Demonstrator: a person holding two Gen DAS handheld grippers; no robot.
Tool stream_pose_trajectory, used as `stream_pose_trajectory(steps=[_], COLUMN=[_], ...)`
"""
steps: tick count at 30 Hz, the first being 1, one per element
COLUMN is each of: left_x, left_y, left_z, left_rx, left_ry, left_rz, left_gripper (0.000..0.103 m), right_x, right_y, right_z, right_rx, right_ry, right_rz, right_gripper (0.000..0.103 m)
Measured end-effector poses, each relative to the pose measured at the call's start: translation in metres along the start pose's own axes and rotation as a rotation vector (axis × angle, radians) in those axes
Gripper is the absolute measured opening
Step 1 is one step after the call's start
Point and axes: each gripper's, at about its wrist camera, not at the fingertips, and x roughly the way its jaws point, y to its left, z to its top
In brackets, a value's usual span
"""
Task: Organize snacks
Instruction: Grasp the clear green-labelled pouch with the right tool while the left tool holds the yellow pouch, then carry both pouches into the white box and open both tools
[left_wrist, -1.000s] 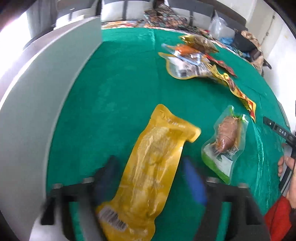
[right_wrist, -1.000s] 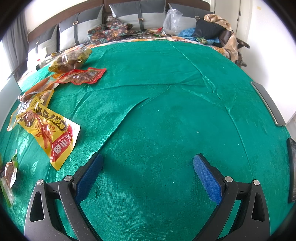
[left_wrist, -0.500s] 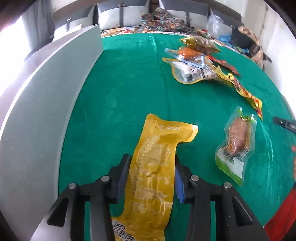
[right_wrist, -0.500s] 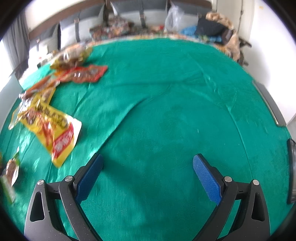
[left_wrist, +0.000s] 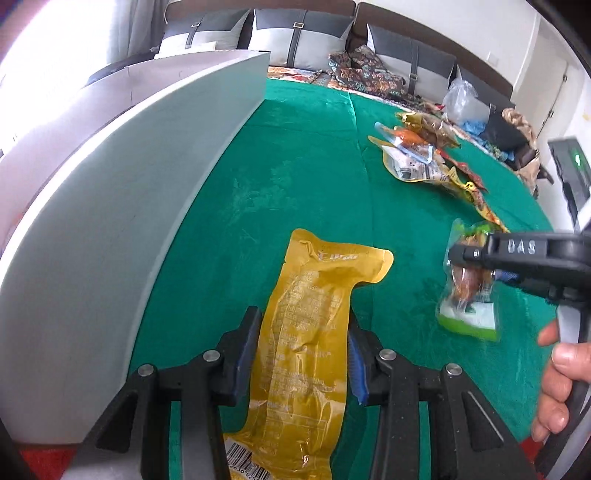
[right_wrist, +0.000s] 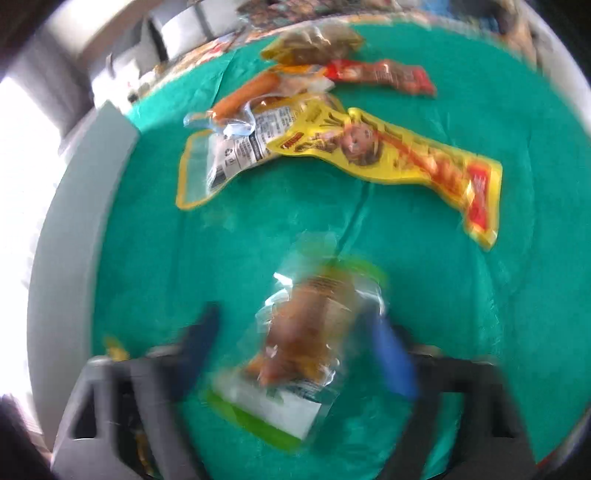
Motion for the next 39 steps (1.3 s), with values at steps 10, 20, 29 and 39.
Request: stream_pose_trajectory(steps=[10, 20, 29, 39], left_x=[-0.047, -0.161, -0.144, -0.11], left_y=[0.002, 0.123, 0.178, 0.081], left_z=[0.021, 0.087, 0.087, 0.123], left_rx=[-0.154, -0.278, -0.239, -0.046], left_ry=[-0.072, -0.285, -0.179, -0.312], left_rz=[-0.214, -0.039, 0.265, 0.173], left_gripper=[0.04, 0.042, 0.083, 0.083], right_x=[-0.041, -0.146, -0.135, -0.078], right_y=[-0.058, 0.144, 0.253, 0.013], right_z=[-0.005, 0.059, 0.044, 0.033], right_rx=[0.175, -0.136, -0.311, -0.306], right_ry=[0.065, -0.06, -0.014, -0.201], right_rz=[0.249, 0.625, 0.636, 0.022], right_gripper=[0.03, 0.031, 0.068, 0.071])
